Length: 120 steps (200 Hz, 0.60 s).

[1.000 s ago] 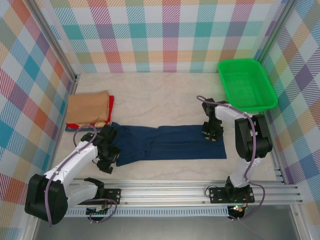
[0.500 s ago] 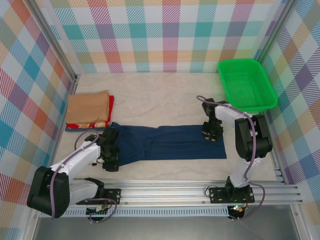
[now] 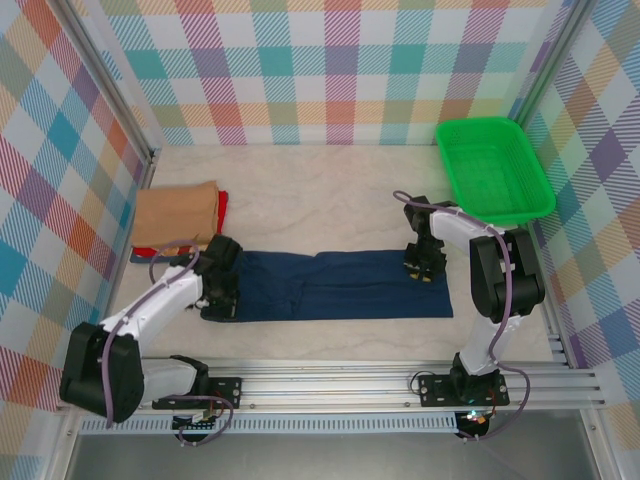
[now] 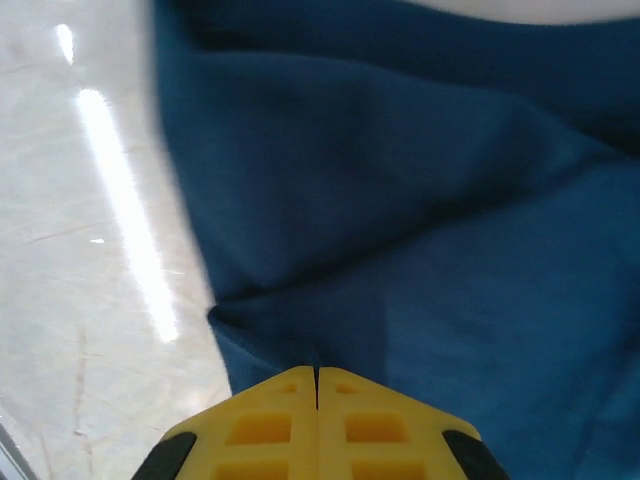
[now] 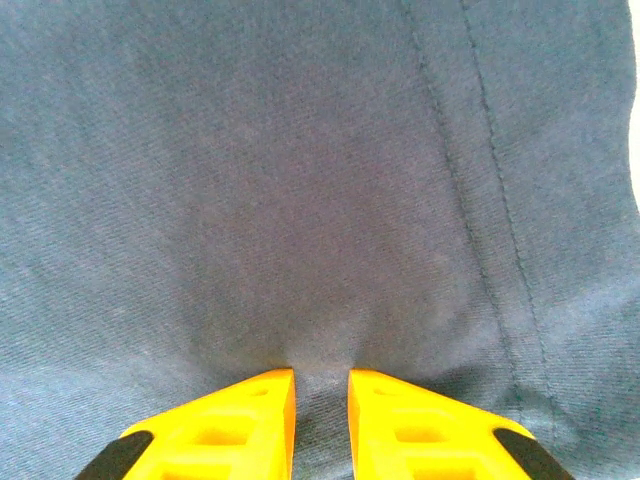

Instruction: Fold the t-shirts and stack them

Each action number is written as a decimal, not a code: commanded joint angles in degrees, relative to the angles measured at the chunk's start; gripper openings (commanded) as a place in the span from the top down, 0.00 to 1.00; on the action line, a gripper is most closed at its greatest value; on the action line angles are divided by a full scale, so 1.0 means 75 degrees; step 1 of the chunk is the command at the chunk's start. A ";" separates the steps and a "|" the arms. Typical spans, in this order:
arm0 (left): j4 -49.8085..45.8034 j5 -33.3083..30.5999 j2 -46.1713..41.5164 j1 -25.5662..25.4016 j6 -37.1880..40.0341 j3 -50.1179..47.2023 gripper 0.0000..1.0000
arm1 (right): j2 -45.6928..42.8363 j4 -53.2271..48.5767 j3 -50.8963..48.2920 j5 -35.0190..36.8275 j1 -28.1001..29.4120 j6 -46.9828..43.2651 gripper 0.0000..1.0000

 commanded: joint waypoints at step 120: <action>-0.1277 -0.1618 0.2362 0.0178 0.3904 0.2351 0.36 | -0.0097 -0.0134 0.0127 0.0169 -0.0017 -0.0022 0.78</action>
